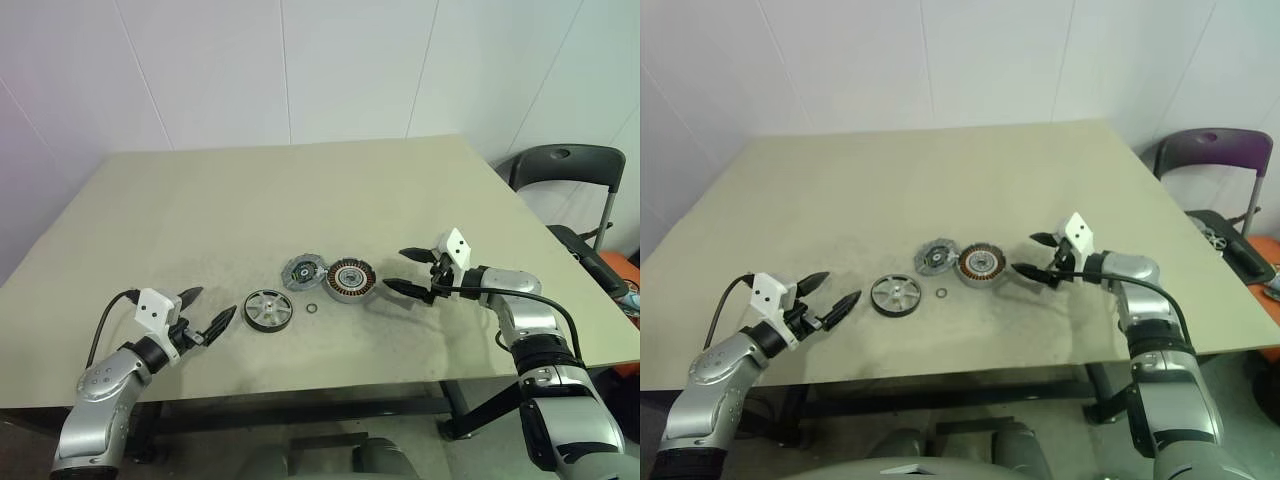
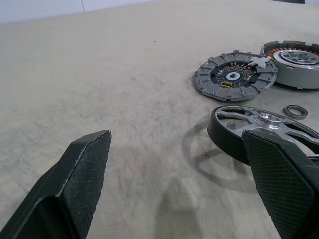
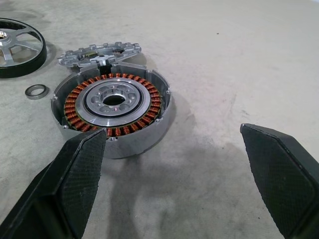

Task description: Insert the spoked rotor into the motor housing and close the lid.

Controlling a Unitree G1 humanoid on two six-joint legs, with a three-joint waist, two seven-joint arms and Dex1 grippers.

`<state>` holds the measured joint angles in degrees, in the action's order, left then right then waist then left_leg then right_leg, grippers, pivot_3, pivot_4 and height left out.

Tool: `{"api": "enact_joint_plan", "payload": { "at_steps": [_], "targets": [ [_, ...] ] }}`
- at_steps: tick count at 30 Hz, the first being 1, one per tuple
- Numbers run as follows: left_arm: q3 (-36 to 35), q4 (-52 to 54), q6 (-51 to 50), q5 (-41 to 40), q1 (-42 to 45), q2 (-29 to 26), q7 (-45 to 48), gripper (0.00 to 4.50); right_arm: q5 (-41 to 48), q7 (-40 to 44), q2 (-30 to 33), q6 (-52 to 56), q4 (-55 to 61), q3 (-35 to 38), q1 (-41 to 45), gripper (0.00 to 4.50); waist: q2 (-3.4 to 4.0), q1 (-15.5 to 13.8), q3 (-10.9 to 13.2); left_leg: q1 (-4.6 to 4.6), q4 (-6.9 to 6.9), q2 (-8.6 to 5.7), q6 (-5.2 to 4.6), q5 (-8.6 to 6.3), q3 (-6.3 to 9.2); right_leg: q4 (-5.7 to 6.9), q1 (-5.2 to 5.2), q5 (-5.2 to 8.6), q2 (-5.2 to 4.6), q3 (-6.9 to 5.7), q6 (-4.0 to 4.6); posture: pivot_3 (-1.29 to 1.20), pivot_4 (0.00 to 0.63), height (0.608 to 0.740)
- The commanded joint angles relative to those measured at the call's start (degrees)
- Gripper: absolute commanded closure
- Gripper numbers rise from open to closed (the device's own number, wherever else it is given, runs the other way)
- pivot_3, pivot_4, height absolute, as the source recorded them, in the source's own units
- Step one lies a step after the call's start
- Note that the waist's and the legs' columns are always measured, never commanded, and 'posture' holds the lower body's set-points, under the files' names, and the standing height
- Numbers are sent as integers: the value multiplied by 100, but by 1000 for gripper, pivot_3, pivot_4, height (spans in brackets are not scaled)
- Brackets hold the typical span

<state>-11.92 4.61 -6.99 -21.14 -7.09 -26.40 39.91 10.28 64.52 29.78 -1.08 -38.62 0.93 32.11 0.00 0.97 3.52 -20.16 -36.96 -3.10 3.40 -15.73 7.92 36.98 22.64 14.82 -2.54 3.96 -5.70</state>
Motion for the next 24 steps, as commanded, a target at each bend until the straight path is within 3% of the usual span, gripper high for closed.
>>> {"api": "enact_joint_plan", "payload": {
  "at_steps": [1,16,24],
  "targets": [
    [-73,69,99,6,83,-81,15,36,94,-7,-31,-83,49,76,121,0,0,0,0,0,0,0,0,0,0,0,0,0,0,0,0,0,0,740],
    [-127,174,-185,-145,51,-3,-143,36,92,8,-24,-88,31,74,126,0,0,0,0,0,0,0,0,0,0,0,0,0,0,0,0,0,0,740],
    [-628,779,-2194,-1734,110,157,-704,36,76,7,-24,-134,-47,70,146,0,-1,6,0,0,-1,1,0,0,2,1,0,-4,0,0,-8,0,0,740]
  ]
}}
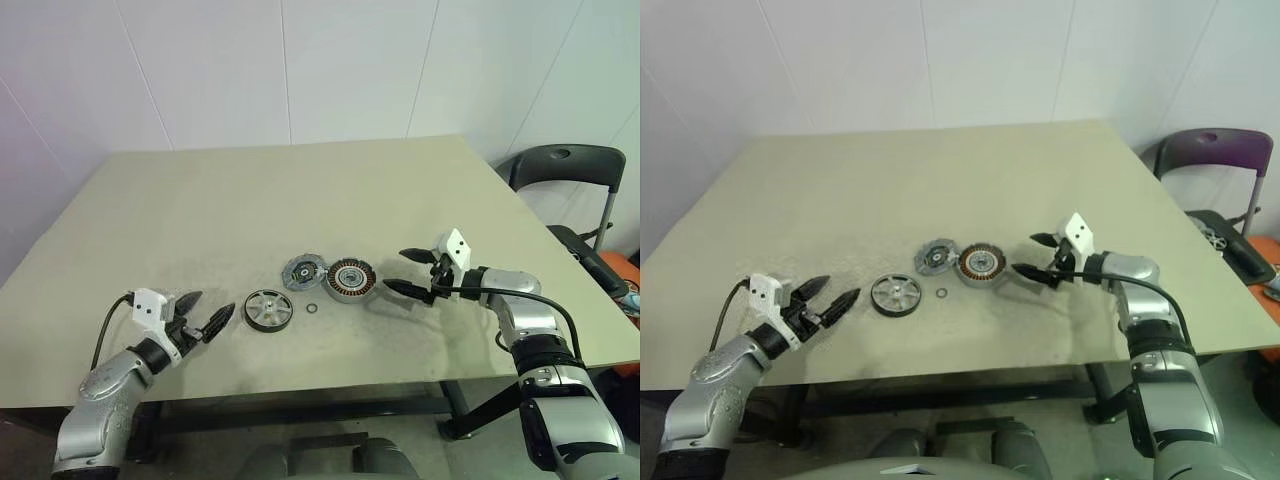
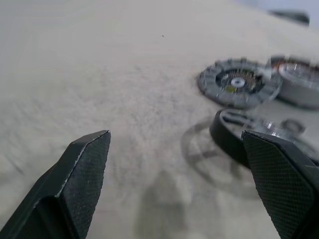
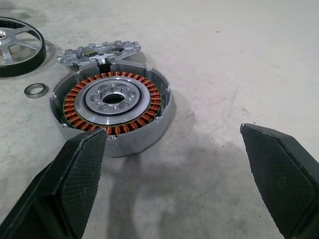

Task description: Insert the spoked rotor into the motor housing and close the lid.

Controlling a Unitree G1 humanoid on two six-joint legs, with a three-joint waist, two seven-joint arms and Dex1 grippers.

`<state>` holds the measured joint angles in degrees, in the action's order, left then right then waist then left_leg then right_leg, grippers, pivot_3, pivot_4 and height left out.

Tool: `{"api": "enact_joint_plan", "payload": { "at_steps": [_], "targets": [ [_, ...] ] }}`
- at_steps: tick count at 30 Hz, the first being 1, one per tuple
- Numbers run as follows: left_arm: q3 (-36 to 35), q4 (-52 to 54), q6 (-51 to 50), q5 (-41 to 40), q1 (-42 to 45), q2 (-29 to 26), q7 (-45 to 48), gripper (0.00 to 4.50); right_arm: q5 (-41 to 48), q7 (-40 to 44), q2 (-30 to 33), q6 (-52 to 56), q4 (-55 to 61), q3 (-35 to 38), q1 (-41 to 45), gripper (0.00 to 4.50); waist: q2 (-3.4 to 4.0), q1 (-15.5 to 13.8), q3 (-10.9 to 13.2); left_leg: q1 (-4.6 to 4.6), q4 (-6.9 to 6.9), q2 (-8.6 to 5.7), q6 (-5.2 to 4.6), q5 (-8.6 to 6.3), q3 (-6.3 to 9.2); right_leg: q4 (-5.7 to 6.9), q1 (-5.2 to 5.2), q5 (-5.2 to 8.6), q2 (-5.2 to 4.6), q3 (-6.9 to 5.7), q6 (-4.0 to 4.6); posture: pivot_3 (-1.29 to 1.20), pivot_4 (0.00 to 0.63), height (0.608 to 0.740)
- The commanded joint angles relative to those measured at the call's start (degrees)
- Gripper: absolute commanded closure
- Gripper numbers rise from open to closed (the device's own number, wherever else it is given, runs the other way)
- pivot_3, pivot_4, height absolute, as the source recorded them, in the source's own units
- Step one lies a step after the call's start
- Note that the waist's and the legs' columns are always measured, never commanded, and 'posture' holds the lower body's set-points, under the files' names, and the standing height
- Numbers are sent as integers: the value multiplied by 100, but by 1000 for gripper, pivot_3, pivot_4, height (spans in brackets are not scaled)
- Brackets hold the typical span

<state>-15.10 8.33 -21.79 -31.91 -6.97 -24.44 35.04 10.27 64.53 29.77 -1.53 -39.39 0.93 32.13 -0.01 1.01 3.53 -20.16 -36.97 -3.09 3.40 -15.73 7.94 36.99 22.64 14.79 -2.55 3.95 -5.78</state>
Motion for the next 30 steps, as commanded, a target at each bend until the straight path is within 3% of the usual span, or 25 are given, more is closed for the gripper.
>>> {"api": "enact_joint_plan", "payload": {
  "at_steps": [1,6,13,20,30],
  "targets": [
    [-402,511,-1102,-1010,111,-20,-354,36,76,6,-22,-100,15,70,144,0,0,8,0,0,0,0,0,0,0,1,0,0,0,0,-1,0,0,740],
    [-797,767,-2871,-2748,189,50,-1213,36,70,1,-22,-152,-39,73,143,0,0,10,0,1,-2,1,0,0,2,1,-1,-1,-1,0,-2,0,0,740],
    [-1065,382,-4001,-4302,421,263,-2444,36,287,315,-32,6,79,113,113,0,-1,8,0,4,-5,-1,0,0,3,3,-4,-1,0,0,-3,0,0,740],
    [-877,127,-4015,-4894,822,529,-2989,36,560,990,39,246,993,-51,-127,0,-1,-11,0,6,-7,-2,2,0,3,2,-8,2,1,-1,3,0,0,740],
    [-555,-126,-4247,-4890,936,453,-3141,36,529,853,30,364,1588,-167,-241,0,-2,-11,0,7,-6,-5,2,0,1,-1,-9,4,0,-1,8,0,0,740]
  ]
}}
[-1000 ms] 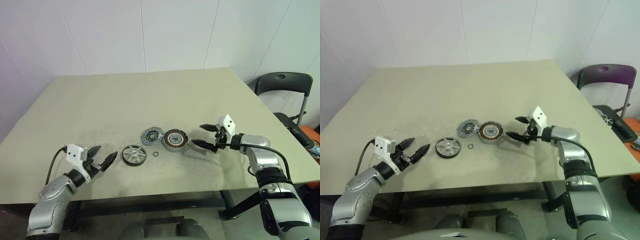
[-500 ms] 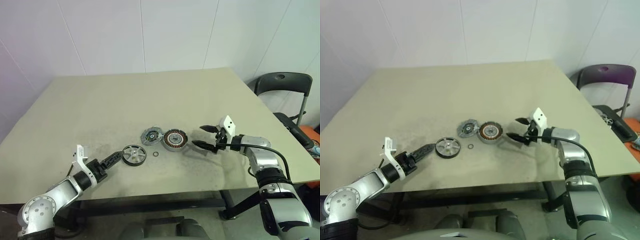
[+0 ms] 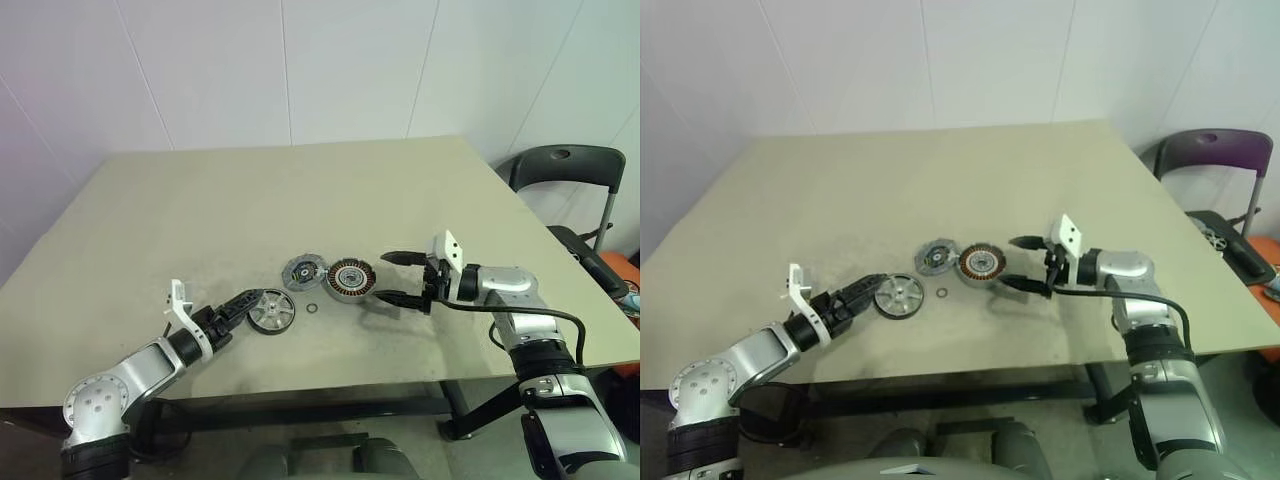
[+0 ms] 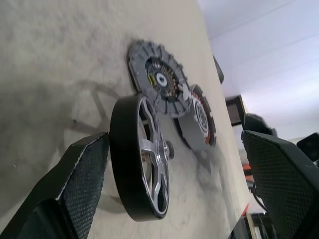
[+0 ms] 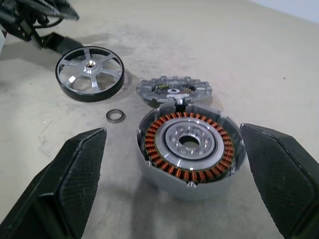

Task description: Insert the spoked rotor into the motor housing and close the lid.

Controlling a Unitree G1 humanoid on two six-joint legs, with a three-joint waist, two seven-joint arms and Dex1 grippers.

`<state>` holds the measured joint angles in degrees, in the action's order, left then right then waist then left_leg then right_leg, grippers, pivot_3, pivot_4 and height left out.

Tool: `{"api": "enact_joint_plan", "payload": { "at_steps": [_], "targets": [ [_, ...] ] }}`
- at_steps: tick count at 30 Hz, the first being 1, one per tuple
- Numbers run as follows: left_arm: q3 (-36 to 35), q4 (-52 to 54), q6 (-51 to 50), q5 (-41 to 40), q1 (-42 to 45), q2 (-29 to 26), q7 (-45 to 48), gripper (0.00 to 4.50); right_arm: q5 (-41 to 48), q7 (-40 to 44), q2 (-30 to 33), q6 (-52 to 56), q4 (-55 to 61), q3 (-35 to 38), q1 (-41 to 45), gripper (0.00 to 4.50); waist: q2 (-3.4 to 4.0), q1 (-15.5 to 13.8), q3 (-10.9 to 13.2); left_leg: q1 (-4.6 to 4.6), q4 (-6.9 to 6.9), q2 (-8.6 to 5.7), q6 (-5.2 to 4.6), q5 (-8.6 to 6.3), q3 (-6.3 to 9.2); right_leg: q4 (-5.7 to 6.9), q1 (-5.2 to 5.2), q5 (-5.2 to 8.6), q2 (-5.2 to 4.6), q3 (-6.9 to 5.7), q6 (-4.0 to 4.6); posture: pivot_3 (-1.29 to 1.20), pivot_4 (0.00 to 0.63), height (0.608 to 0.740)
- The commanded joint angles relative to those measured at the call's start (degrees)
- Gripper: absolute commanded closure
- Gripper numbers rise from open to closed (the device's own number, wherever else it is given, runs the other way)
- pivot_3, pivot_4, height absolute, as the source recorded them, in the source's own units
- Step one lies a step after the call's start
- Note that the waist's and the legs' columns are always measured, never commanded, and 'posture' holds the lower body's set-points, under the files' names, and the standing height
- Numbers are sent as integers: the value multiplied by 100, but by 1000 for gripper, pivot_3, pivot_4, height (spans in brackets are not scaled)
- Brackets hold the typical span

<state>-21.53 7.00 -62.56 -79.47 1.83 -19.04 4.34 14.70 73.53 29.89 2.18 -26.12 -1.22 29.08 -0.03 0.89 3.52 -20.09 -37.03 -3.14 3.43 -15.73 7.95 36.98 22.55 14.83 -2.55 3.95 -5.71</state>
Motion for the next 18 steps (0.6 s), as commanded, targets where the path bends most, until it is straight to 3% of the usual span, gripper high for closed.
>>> {"api": "enact_joint_plan", "payload": {
  "at_steps": [1,7,8,10,18],
  "targets": [
    [128,-5,-224,-125,47,-111,-81,36,87,-61,19,-3,275,41,63,0,0,1,0,0,0,0,0,0,0,0,0,0,0,0,0,0,0,740],
    [224,-130,-410,-11,31,-182,-239,36,85,-137,-3,-12,306,19,55,0,0,2,0,0,1,0,0,0,0,0,1,0,0,0,0,0,0,740],
    [214,-182,-427,-13,46,-171,-311,213,83,-151,-9,-18,303,15,54,0,0,2,0,0,1,0,0,0,0,0,1,1,0,0,1,0,0,740],
    [204,-248,-471,-38,65,-170,-414,645,78,-176,-18,-24,297,8,53,0,0,2,0,2,1,0,0,0,0,0,0,1,0,0,1,0,0,740],
    [99,-369,-509,-254,68,-164,-798,3404,49,-265,-38,-95,203,0,73,0,1,-5,-1,1,2,0,0,0,1,-1,0,1,-1,0,0,0,0,740]
  ]
}}
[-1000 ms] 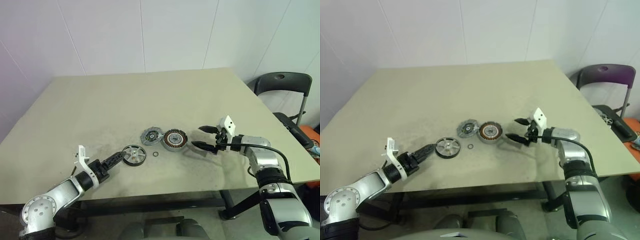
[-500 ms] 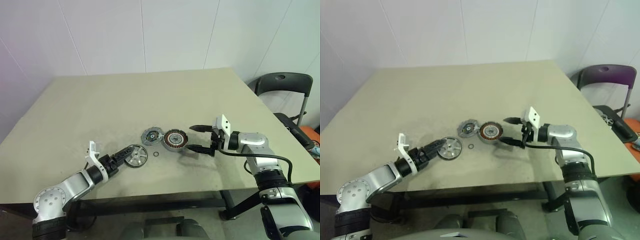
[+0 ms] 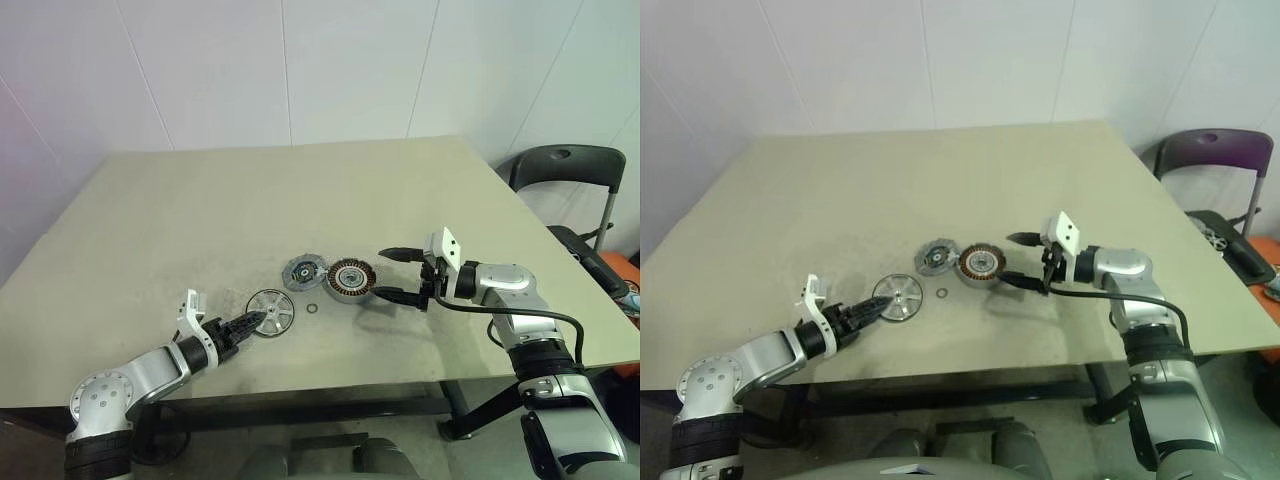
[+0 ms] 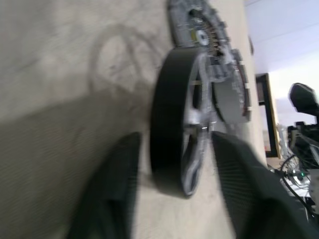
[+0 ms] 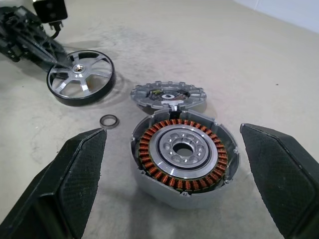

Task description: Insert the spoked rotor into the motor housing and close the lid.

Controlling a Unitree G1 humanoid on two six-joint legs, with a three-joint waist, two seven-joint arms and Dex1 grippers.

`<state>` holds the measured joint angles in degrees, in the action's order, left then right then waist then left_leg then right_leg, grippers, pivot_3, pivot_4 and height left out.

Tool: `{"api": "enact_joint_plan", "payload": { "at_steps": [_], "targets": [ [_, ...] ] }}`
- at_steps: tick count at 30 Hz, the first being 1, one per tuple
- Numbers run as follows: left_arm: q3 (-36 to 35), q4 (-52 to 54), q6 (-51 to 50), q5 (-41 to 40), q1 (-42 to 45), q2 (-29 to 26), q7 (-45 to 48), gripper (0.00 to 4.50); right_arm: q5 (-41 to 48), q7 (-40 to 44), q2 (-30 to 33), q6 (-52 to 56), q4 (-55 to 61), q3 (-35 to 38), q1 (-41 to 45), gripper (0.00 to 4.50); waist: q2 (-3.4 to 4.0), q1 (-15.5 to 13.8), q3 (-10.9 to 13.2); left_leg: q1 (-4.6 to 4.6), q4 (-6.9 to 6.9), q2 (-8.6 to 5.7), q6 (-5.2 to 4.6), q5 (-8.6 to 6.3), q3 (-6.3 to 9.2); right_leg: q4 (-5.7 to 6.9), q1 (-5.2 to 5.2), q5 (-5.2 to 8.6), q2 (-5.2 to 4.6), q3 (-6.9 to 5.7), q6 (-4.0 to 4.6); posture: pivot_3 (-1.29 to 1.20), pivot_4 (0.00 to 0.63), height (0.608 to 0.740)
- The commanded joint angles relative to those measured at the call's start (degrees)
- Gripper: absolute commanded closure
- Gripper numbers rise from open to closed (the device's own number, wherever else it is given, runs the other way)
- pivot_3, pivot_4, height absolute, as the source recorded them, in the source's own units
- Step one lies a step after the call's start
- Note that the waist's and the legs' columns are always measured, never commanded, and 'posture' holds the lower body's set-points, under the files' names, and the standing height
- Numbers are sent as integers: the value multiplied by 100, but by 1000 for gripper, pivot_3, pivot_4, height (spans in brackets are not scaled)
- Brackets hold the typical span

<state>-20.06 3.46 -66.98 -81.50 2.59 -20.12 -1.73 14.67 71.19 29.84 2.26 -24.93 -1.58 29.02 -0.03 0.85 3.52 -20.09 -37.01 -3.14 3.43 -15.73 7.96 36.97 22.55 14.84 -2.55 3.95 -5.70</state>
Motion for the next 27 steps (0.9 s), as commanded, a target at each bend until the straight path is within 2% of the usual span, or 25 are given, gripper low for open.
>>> {"api": "enact_joint_plan", "payload": {
  "at_steps": [1,2,3,8,16,25,27],
  "targets": [
    [-46,-12,-66,-76,-15,-68,-206,3743,51,-35,-37,-110,71,32,84,0,0,0,0,3,0,0,0,0,-1,0,-2,0,0,0,0,0,0,740],
    [-48,-8,-50,-88,-20,-71,-223,4018,48,-39,-39,-117,59,29,89,0,-2,0,1,3,0,-1,0,0,0,0,-2,1,-1,0,0,0,0,740],
    [-60,1,-30,-98,-36,-79,-223,4096,46,-42,-43,-124,48,26,95,0,-1,0,0,2,-1,-1,0,0,0,0,-2,1,0,0,0,0,0,740],
    [-288,279,139,-207,-214,-251,83,4095,34,-51,-41,-141,12,16,121,0,-2,31,1,1,1,0,0,0,-1,0,1,1,0,0,1,0,0,740],
    [-1375,263,873,-597,-505,-506,259,4095,22,-60,-40,-119,-2,-5,146,0,-3,-1,1,-12,2,0,1,0,-2,-2,12,2,-4,0,3,0,0,740],
    [-1934,147,1849,-747,-381,-313,-162,4095,-5,-48,-112,-125,-25,-59,206,0,-3,-7,2,-16,3,0,1,0,-1,-6,14,2,-3,0,3,0,0,740],
    [-1921,79,1839,-812,-389,-377,-231,3355,-15,-46,-129,-130,-51,-67,232,0,-3,-6,2,-16,3,1,1,0,-1,-6,14,1,-3,0,3,0,0,740]
  ]
}}
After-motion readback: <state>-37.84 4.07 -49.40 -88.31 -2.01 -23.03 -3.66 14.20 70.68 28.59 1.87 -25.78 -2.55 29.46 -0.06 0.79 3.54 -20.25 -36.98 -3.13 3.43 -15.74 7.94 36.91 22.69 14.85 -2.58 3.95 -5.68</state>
